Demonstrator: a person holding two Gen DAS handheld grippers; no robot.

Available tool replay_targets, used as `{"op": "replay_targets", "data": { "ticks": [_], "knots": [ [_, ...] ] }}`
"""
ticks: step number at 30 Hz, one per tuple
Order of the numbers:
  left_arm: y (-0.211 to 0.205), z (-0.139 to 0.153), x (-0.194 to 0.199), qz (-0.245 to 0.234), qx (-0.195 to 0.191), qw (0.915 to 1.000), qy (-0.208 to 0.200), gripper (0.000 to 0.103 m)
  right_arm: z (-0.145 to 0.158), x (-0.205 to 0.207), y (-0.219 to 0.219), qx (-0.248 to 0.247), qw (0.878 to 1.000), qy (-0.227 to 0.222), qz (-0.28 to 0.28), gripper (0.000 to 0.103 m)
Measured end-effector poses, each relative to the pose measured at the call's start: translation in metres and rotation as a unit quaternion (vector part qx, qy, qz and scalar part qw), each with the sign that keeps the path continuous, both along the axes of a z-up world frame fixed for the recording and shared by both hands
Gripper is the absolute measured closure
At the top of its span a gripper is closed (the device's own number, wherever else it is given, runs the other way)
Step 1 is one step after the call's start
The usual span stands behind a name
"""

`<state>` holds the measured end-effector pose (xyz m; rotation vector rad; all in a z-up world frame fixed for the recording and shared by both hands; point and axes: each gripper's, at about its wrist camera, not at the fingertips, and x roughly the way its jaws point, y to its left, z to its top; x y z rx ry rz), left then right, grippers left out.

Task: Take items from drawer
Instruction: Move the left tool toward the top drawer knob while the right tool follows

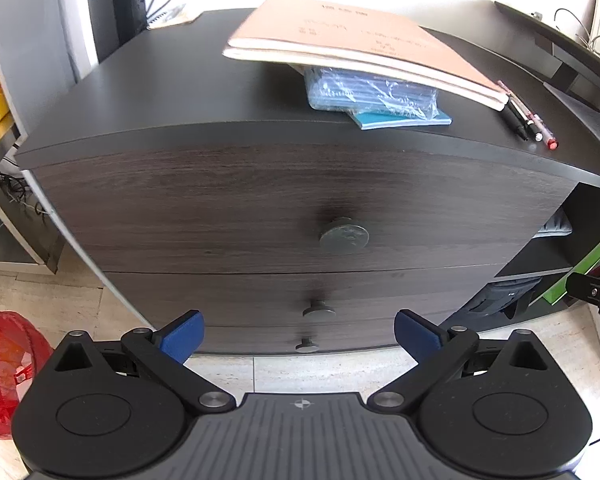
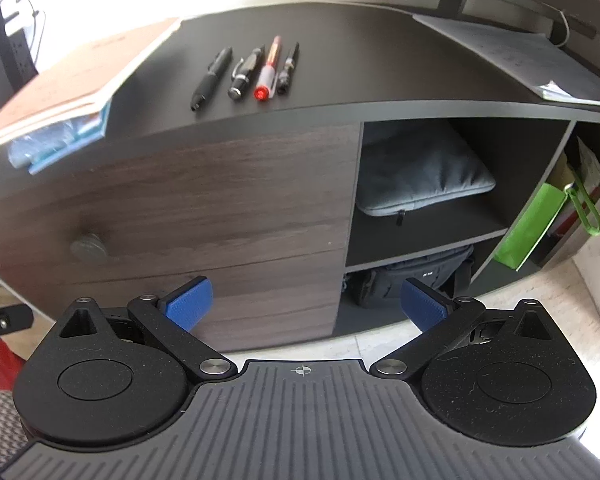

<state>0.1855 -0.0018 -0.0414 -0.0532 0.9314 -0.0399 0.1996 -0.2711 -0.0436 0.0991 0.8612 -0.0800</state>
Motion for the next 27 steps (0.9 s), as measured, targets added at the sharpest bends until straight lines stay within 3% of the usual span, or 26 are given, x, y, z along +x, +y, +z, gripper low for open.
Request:
{"op": "replay_targets", "data": {
  "ticks": [5,9,16,23,27],
  "knots": [
    [-0.004,-0.004,0.013,-0.012,-0.012,0.9998,-0.014,0.004,-0.006,0.019,-0.01,0.003,1.0,0.008,0.008,0.0],
    [-0.009,-0.01,0.026,-0.03,-0.016,0.9992,-0.021,0.017,-0.012,0.035,-0.016,0.012,1.0,0.014,0.016,0.0],
    [-0.012,-0.02,0.053,-0.027,-0.031,0.9988,-0.026,0.019,-0.026,0.06,-0.016,0.0,0.999,0.024,0.038,0.001],
    [-0.011,-0.034,0.083,-0.016,-0.026,0.9995,-0.004,0.025,-0.036,0.083,-0.02,-0.007,0.998,0.035,0.044,0.001],
    [-0.012,-0.041,0.095,-0.013,-0.024,0.9996,0.009,0.034,-0.039,0.093,-0.026,-0.014,0.998,0.036,0.042,0.004]
  ]
}}
